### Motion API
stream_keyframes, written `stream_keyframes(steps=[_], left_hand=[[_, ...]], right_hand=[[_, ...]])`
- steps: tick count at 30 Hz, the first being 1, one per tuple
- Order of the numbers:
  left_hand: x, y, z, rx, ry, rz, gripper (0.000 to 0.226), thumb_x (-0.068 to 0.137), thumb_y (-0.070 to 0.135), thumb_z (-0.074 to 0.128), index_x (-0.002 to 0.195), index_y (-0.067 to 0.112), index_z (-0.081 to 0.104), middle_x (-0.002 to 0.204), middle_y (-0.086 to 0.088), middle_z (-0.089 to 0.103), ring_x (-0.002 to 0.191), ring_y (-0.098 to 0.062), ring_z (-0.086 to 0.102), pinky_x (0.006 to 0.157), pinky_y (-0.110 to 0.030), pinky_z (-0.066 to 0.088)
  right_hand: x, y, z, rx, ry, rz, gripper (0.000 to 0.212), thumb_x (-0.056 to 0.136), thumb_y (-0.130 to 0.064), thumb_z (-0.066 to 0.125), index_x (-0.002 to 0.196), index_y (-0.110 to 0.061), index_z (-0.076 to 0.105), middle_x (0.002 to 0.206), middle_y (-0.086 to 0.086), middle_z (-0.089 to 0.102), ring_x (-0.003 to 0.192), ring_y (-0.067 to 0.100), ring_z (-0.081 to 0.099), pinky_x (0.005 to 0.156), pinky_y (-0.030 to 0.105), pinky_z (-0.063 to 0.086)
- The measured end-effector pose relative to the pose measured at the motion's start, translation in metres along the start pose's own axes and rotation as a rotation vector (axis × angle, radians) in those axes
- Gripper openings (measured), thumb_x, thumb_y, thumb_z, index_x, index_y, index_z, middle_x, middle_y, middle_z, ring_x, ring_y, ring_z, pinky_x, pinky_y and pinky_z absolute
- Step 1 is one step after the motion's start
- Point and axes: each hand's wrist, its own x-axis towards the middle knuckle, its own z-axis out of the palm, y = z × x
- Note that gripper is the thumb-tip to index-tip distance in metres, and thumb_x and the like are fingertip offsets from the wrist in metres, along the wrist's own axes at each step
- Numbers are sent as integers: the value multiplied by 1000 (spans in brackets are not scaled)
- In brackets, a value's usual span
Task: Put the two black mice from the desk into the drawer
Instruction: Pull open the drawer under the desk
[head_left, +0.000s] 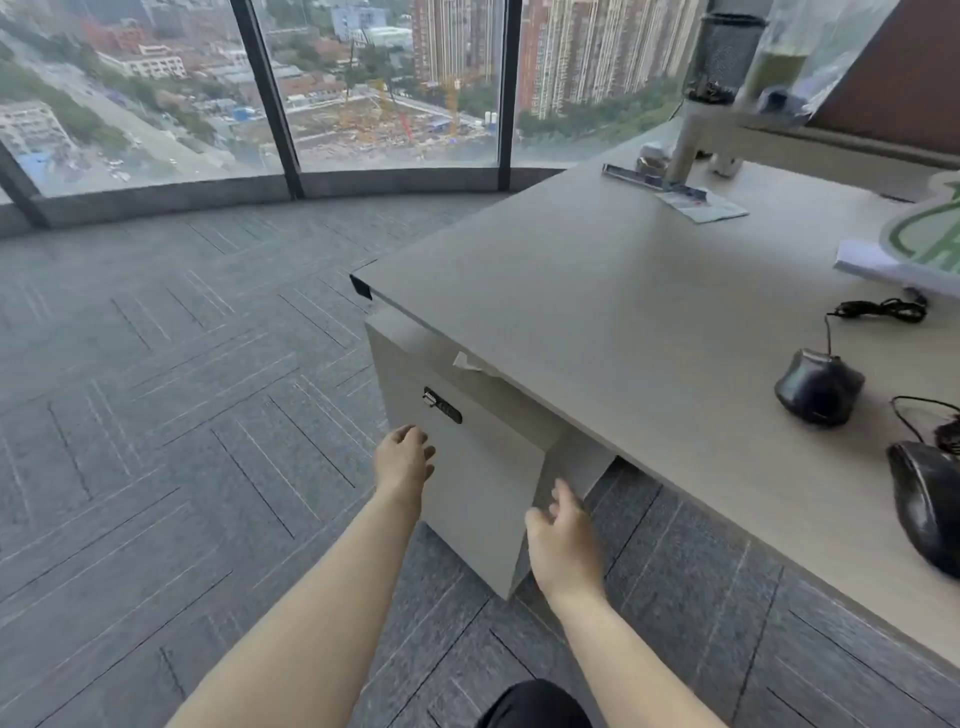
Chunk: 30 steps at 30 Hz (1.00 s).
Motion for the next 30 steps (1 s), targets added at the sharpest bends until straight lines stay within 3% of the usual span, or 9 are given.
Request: stream_keyframes(steps=[4,11,16,18,21,22,26,30], left_hand=[[36,9,20,-56,21,-57,18,95,21,45,99,6,55,105,-10,56,93,-25,59,84,-39,50],[72,10,38,-95,63,-49,29,95,19,49,120,4,52,106,-12,58,95,-26,60,78,-43,55],[75,9,31,-57,89,-50,24,95,19,49,113,3,53,109,-14,54,100,-26,55,76,-46,58],[65,8,17,-68,106,-44,21,96,17,47,111,4,53,110,-15,54,101,-26,55,75,-46,58],[46,0,-17,-87,135,-40,24,97,17,47,114,2,54,115,-15,54,103,-27,55,79,-48,58],[40,-2,-31,-93,145,-39,22,97,17,47,112,3,55,114,-15,55,102,-27,55,80,-49,58],[14,-12,-85,-158,175,-29,15,98,15,47,103,3,53,94,-10,59,99,-26,57,82,-48,57],[-14,-23,-144,-208,199,-17,14,98,13,48,85,7,54,91,-6,59,101,-24,59,81,-45,56]], right_hand=[[19,-4,13,83,-5,21,60,88,-19,48,147,-20,35,149,3,46,134,18,47,108,44,43],[25,7,30,193,99,28,58,89,-3,41,144,-18,39,146,4,49,130,16,50,105,44,47],[15,3,27,195,78,35,54,87,-3,41,139,-18,46,139,3,55,127,15,53,105,42,47],[3,4,25,168,48,7,50,87,-2,44,134,-17,52,132,0,61,121,12,57,102,37,50],[-24,5,26,160,-3,-39,45,87,1,46,124,-18,61,116,-7,69,107,6,63,87,15,49],[-33,6,27,161,-20,-40,44,88,2,45,121,-19,63,113,-7,69,106,6,63,86,13,47],[-65,18,44,175,-142,-38,44,87,7,41,107,-20,70,104,-5,74,99,7,67,93,28,54],[-104,19,59,122,-300,-87,46,88,6,41,92,-30,70,96,-11,73,97,3,66,90,22,53]])
